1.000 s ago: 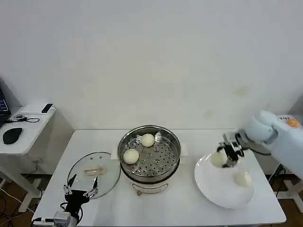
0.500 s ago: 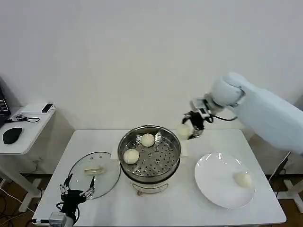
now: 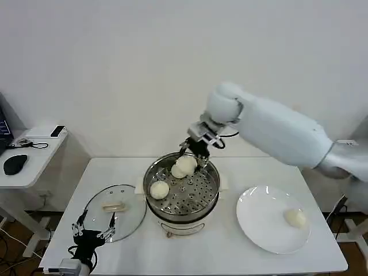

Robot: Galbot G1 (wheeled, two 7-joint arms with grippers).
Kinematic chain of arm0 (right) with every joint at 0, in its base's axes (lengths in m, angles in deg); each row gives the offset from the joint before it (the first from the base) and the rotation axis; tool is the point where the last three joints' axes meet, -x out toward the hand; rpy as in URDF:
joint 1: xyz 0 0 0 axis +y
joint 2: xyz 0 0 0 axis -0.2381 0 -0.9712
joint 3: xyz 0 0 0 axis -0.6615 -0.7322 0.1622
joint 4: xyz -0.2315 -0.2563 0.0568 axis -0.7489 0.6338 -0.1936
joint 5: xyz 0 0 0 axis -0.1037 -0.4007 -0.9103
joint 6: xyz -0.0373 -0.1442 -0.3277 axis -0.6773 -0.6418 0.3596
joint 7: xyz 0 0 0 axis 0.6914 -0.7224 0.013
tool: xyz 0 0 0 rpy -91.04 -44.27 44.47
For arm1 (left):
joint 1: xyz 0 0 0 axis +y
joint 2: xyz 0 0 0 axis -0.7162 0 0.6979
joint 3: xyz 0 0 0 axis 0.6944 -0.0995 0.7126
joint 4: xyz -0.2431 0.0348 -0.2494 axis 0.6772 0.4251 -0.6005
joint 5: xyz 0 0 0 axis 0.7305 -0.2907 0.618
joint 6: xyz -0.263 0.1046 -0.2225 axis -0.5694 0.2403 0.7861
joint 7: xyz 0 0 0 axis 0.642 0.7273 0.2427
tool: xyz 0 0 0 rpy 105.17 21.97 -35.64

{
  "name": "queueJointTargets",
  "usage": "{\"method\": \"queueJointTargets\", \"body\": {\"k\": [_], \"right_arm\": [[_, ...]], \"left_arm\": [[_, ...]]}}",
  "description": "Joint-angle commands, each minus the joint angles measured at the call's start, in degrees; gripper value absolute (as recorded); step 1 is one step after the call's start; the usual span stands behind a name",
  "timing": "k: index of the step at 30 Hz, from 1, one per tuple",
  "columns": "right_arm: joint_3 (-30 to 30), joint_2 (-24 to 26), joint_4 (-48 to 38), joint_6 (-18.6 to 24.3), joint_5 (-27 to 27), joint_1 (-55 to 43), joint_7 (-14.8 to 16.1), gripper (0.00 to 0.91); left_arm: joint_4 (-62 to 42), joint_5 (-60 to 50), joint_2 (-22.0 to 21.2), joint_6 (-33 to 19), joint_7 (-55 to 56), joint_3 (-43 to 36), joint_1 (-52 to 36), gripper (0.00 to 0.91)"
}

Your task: Take steamed baozi put them in steamer then cover it.

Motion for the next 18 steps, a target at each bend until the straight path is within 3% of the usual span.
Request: {"method": "queueJointTargets", "body": {"k": [1,11,18], "right_arm": [[-6.0,-4.1,0.5,9.5,-5.9,0.9,-0.8,0.746],[-8.0,-2.7,5.8,12.7,-11.8,3.0,-3.2,0.746],[-8.9,-1.8,6.8,14.9,-12.4,3.4,-4.6,0.746]], "left_arm": [[0.7,-1.4,-1.4,-0.1,0.0,-0.3,0.3,0.907],[1.0,-1.0,-1.4,-0.2,0.0,0.3,0.3,0.907],[-0.5,-0.7,-0.3,-0.1,0.0,0.5,-0.9,0.907]]}}
